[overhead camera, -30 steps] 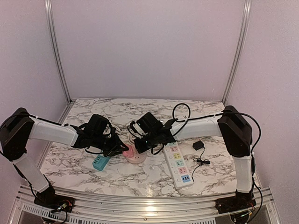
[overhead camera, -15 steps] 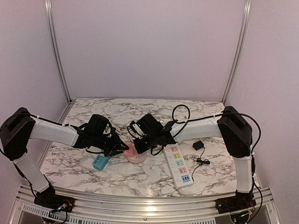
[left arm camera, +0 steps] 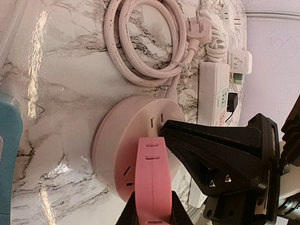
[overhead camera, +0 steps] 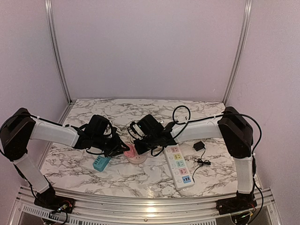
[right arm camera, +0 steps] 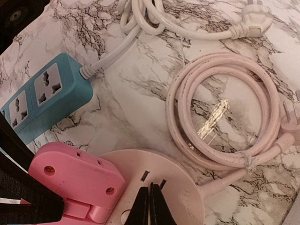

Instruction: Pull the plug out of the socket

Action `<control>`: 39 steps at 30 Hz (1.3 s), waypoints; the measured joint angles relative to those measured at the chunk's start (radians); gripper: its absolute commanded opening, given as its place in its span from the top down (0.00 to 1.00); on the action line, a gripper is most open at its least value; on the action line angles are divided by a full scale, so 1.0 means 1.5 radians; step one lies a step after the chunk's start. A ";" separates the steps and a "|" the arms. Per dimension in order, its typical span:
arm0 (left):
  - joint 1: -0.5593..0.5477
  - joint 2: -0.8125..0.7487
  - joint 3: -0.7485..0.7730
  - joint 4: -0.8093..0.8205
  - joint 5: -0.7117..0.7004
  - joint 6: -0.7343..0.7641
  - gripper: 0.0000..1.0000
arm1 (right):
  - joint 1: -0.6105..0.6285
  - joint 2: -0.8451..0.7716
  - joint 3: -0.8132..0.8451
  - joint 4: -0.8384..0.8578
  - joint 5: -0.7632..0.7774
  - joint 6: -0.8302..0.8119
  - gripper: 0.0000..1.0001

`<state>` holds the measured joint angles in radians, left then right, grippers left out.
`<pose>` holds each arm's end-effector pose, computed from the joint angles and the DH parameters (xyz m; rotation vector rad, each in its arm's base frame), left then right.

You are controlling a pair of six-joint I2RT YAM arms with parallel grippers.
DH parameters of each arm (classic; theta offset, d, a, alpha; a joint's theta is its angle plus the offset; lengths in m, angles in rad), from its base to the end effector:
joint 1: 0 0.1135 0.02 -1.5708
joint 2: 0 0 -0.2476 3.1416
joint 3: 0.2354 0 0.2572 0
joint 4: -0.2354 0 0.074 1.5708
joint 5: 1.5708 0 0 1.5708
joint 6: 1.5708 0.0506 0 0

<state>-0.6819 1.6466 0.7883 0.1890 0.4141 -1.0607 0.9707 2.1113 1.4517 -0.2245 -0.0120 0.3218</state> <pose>0.2527 -0.2314 0.1357 -0.2259 2.5585 -1.2919 0.2597 0.3806 0.1236 -0.8160 2.4091 0.5598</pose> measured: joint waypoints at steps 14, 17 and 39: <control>-0.005 -0.006 -0.034 0.063 -0.010 -0.017 1.00 | 0.001 0.006 -0.006 0.033 -0.019 0.006 0.97; -0.002 -0.006 -0.049 0.096 -0.009 -0.039 1.00 | 0.001 0.006 -0.008 0.039 -0.020 0.010 0.97; 0.021 -0.006 -0.112 0.232 0.021 -0.159 1.00 | 0.001 0.006 -0.030 0.090 -0.019 0.017 0.97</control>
<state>-0.6502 1.6375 0.6197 0.5365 0.4458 -1.2991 0.9714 2.1201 1.4071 -0.0895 -0.0402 0.3477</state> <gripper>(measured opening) 0.150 0.032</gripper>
